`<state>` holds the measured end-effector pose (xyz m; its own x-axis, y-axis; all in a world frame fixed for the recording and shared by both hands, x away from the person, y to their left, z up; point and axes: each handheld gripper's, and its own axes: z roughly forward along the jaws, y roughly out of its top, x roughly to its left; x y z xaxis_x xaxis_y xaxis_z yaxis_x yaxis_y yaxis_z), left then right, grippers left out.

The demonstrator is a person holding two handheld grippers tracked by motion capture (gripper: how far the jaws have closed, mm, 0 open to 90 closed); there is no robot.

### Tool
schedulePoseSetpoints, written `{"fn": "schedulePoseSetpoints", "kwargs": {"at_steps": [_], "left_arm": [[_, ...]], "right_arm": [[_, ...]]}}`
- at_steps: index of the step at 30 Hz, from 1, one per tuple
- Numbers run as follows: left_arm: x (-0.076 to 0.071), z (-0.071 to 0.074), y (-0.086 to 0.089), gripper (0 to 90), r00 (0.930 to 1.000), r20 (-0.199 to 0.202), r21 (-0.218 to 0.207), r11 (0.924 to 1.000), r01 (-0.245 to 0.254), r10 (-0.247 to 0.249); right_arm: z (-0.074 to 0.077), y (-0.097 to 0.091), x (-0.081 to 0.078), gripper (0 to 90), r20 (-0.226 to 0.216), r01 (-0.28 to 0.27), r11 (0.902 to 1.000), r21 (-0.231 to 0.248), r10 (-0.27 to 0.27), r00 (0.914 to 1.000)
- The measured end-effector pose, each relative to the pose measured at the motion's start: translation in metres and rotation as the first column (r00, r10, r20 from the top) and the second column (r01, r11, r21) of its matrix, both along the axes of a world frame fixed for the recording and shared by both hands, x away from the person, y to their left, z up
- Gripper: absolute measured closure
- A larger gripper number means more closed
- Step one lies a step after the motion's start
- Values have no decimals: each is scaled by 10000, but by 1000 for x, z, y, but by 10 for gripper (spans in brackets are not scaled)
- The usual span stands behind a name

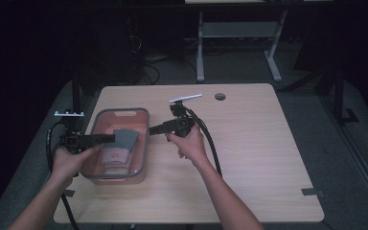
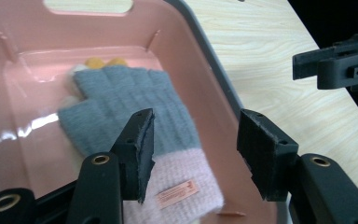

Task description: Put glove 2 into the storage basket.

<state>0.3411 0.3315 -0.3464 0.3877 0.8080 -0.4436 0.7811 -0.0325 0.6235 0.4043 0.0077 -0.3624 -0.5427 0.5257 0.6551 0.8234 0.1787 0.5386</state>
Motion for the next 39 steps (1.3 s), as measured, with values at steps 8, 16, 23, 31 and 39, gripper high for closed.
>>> {"fn": "schedulePoseSetpoints", "kwargs": {"at_steps": [8, 16, 23, 31, 39], "left_arm": [[2, 6, -15, 432, 9992, 150, -66, 9993, 364, -363], [2, 9, -28, 405, 9980, 244, -46, 9983, 580, -579], [3, 12, -39, 388, 9963, 298, -70, 9967, 805, -802], [5, 15, -53, 377, 9944, 498, -269, 9951, 949, -935], [6, 16, -68, 373, 9916, 518, -397, 9919, 1204, -1183]], "right_arm": [[1, -17, -1, 550, 37, 237, 9997, -53, -237, 9997], [3, -31, -2, 533, 54, 459, 9989, 37, -459, 9989], [1, -46, -3, 513, 129, 670, 9977, -83, -669, 9977], [1, -65, -5, 502, 139, 917, 9956, -178, -915, 9957], [1, -82, -7, 484, 157, 1172, 9929, -202, -1169, 9930]]}}
